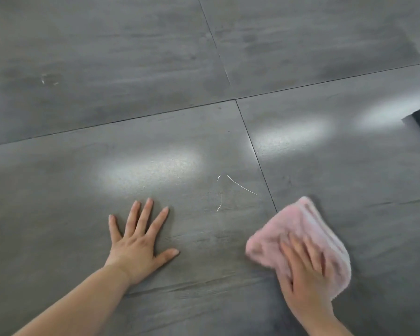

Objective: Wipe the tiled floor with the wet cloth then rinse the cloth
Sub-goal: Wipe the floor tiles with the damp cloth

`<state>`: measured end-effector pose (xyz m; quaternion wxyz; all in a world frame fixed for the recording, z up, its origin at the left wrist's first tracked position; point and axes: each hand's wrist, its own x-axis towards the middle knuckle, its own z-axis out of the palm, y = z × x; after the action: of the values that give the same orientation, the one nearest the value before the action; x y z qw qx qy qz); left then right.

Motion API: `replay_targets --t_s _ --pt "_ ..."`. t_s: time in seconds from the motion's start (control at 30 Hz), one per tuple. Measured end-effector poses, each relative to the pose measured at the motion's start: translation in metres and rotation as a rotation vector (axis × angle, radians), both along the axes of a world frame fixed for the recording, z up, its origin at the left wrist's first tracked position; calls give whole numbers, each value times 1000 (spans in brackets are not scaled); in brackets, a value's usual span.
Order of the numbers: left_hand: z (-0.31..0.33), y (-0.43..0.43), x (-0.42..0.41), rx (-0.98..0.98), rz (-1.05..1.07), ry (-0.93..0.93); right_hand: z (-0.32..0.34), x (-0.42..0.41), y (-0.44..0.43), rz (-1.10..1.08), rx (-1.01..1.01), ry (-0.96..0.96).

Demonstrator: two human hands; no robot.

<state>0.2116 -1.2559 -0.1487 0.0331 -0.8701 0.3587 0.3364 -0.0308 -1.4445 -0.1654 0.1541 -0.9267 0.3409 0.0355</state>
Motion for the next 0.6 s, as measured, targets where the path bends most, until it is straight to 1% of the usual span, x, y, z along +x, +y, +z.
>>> replay_targets --t_s 0.03,0.07,0.1,0.13,0.2,0.23,0.27,0.3,0.33,0.4,0.43,0.47,0.5,0.53,0.57,0.6 --pt "0 1 1 13 -20 18 -1 25 -8 -121 5 6" --pt "1 1 2 11 -31 28 3 55 -13 -206 66 48" --pt "2 2 3 17 -29 37 9 86 -15 -245 125 81" --pt "2 2 3 28 -32 46 12 115 -15 -211 143 118" --pt "1 2 7 35 -40 35 15 157 -6 -15 149 158" --pt "-1 5 9 18 -57 9 11 165 -1 96 144 161" --pt "-4 10 10 -36 -73 -35 8 162 4 218 78 154" --pt "-8 15 12 -126 -115 -121 2 150 9 329 -46 116" --pt "-12 21 16 -138 -163 -188 -3 131 14 420 -95 111" --pt "-14 28 22 -97 -171 -156 -8 76 24 605 -115 193" --pt "-14 29 23 -92 -167 -144 -12 44 25 657 -152 209" --pt "-15 29 23 -115 -153 -142 -13 15 20 672 -178 232" --pt "-15 29 24 -147 -135 -142 -12 -4 9 639 -181 253" --pt "-19 31 23 -173 -125 -155 -9 -13 -3 569 -169 275" --pt "-22 31 22 -184 -118 -166 -7 -11 -16 492 -164 251" --pt "-23 31 21 -192 -114 -176 -1 7 -30 375 -162 225"
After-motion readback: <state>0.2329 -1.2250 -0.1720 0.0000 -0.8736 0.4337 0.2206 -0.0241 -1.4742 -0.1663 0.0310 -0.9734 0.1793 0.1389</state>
